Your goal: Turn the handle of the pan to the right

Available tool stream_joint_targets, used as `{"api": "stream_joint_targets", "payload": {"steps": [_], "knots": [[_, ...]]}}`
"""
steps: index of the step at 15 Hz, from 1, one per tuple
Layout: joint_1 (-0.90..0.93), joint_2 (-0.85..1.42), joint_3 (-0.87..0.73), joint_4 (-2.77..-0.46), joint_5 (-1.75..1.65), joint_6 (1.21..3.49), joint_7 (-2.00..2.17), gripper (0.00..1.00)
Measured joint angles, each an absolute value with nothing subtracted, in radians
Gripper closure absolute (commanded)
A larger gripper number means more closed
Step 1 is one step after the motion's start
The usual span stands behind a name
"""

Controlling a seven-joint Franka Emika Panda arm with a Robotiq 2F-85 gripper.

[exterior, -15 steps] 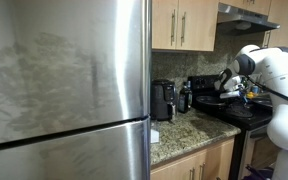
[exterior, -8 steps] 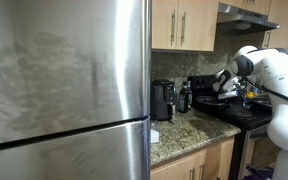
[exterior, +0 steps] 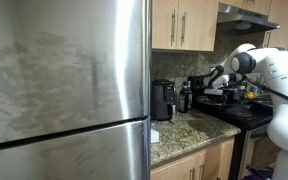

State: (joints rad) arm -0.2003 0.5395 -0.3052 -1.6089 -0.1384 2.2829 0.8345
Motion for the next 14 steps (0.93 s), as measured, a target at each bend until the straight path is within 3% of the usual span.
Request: {"api": "stream_joint_targets", "payload": {"steps": [6, 14], "knots": [[-0.186, 0.564, -0.31, -1.594, -0.137, 2.285, 0.848, 0.0], [-0.172, 0.74, -0.273, -1.41, -0.021, 2.294, 0.969, 0.0]]}}
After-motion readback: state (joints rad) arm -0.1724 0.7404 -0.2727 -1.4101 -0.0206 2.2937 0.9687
